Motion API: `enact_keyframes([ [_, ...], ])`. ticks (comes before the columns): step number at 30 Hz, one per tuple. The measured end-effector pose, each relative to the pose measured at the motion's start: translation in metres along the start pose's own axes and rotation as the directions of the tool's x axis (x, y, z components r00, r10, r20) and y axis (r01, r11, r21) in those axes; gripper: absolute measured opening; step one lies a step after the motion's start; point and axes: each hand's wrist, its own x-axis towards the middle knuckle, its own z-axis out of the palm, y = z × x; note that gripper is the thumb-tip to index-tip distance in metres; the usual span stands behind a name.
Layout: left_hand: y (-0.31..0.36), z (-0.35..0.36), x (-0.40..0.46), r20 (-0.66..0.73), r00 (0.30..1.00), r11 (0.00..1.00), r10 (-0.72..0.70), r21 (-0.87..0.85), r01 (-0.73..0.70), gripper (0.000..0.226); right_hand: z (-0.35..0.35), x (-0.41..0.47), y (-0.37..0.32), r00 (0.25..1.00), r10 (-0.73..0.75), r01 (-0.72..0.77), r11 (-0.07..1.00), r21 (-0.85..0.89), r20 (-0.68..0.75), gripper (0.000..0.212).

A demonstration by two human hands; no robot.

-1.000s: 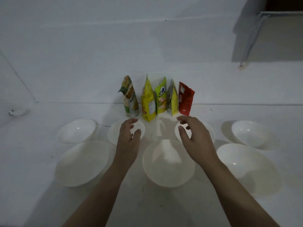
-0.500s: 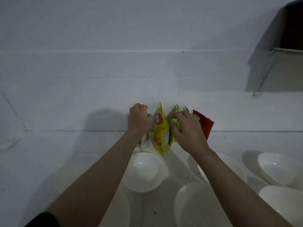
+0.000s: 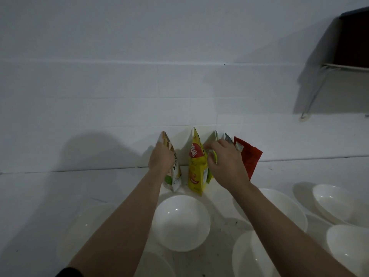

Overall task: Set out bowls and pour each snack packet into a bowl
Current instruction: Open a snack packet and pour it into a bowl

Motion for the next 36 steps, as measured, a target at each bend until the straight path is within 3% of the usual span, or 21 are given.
enact_keyframes([
  [6,0.003,-0.032,-0.028,-0.224,0.971,0.983,0.084,-0.138,-0.117,0.019,-0.010,-0.013,-0.011,0.998,-0.027,0.030,0.998,0.057,-0.055,0.025],
  [11,0.018,-0.060,-0.078,-0.475,0.845,0.857,0.247,-0.300,-0.419,0.016,-0.030,-0.029,-0.033,0.987,-0.067,0.094,0.978,0.184,-0.146,0.026],
  [13,0.023,-0.070,-0.108,-0.523,0.815,0.823,0.249,-0.329,-0.463,0.014,-0.037,-0.041,-0.047,0.982,-0.071,0.118,0.954,0.275,-0.177,0.023],
  [18,0.015,-0.086,-0.187,-0.524,0.823,0.741,0.220,-0.459,-0.490,0.017,-0.055,-0.081,-0.077,0.972,-0.040,0.144,0.881,0.451,-0.232,0.023],
  [23,-0.006,-0.093,-0.261,-0.496,0.855,0.675,0.151,-0.580,-0.455,0.016,-0.074,-0.125,-0.087,0.949,-0.110,0.256,0.816,0.519,-0.295,0.022],
  [30,-0.036,-0.121,-0.342,-0.493,0.867,0.716,0.078,-0.577,-0.392,0.018,-0.082,-0.185,-0.092,0.962,-0.196,0.270,0.766,0.583,-0.189,0.023],
  [36,-0.060,-0.166,-0.394,-0.515,0.851,0.727,-0.103,-0.623,-0.288,0.018,-0.067,-0.219,-0.121,0.964,-0.241,0.248,0.668,0.701,-0.111,0.021],
])
